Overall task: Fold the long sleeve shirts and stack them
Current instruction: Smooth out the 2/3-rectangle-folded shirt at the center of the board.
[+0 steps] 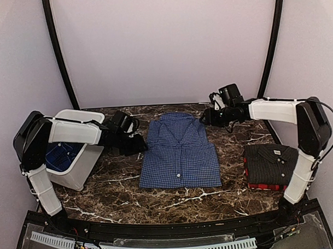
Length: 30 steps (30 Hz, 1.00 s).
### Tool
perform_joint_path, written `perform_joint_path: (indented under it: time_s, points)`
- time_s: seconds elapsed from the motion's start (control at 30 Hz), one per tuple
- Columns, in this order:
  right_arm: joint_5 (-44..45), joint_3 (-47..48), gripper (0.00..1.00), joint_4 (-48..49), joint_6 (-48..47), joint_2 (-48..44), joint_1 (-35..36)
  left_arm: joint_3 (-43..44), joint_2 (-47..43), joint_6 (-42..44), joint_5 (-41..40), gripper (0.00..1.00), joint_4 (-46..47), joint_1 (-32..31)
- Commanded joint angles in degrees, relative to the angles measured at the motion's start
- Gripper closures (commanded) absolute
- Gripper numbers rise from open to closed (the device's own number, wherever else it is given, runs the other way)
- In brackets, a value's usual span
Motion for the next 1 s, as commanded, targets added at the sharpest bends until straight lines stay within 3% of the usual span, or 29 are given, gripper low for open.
perform_joint_path:
  time_s: [0.0, 0.23, 0.6, 0.97]
  points:
    - [0.29, -7.99, 0.48, -0.66, -0.51, -8.08, 0.22, -0.98, -8.11, 1.56, 0.75, 0.51, -3.58, 0.4]
    - [-0.1, -21.71, 0.49, -1.67, 2.75, -21.8, 3.28, -8.89, -14.29, 0.75, 9.22, 0.52, -2.56, -0.3]
    - [-0.72, -36.23, 0.59, -5.77, 9.89, -33.4, 10.26, -17.93, -19.01, -3.47, 10.17, 0.62, -3.0, -6.67]
    - [-2.91, -46.27, 0.68, -3.42, 14.81, -34.92, 14.63, -23.44, -21.58, -5.8, 10.45, 0.67, -4.3, -8.18]
